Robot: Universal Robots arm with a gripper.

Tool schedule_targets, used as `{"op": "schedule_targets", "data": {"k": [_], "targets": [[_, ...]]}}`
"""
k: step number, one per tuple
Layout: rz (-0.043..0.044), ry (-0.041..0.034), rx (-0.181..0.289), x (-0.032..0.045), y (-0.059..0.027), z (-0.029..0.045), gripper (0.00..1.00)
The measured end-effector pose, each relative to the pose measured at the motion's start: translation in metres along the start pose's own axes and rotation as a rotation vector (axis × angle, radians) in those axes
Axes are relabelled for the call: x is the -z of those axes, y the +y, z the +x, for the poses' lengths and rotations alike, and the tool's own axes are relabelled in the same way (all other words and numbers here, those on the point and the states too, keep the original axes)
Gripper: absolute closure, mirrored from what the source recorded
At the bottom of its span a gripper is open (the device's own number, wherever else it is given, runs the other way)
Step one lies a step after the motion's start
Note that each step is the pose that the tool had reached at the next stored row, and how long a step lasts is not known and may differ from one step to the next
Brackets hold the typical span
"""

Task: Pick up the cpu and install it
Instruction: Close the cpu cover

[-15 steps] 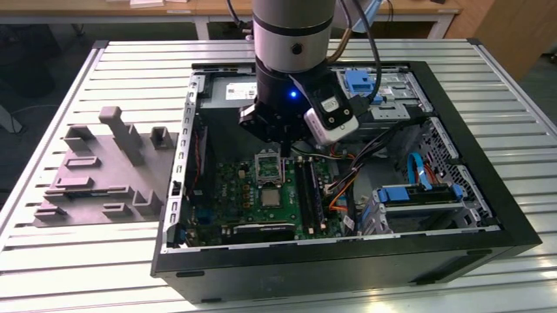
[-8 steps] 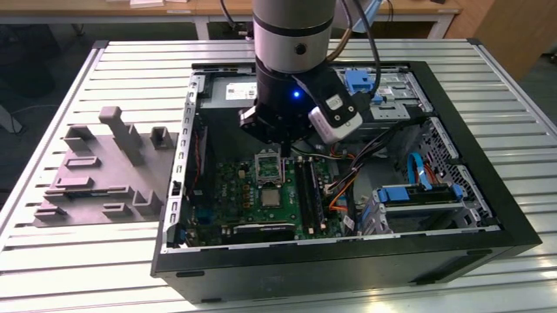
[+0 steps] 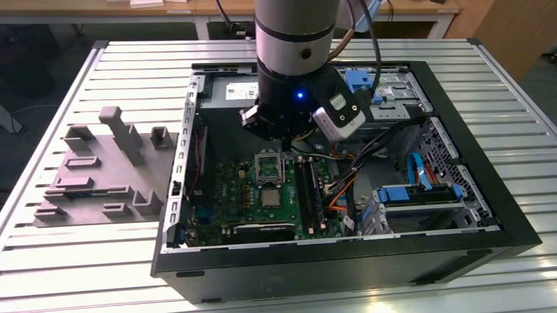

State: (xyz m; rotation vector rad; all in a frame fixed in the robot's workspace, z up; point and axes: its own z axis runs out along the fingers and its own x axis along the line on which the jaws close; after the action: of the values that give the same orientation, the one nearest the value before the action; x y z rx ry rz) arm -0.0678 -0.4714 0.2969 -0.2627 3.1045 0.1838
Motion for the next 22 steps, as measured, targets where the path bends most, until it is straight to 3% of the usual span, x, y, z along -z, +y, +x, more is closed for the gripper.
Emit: {"op": "schedule_targets", "data": {"k": [1,3,10,22], "targets": [[-0.0054,-0.001,0.001,-0.0006,-0.0001,-0.0002,0.89],[-0.0058,0.0007,0.015,-0.0018,-0.0003,-0.0002,0.89],[-0.0092,0.0141,0.127,-0.0061,-0.0009,-0.0004,0.89],[-0.0095,0.0149,0.133,-0.0195,-0.0039,-0.0086,0.89]]}}
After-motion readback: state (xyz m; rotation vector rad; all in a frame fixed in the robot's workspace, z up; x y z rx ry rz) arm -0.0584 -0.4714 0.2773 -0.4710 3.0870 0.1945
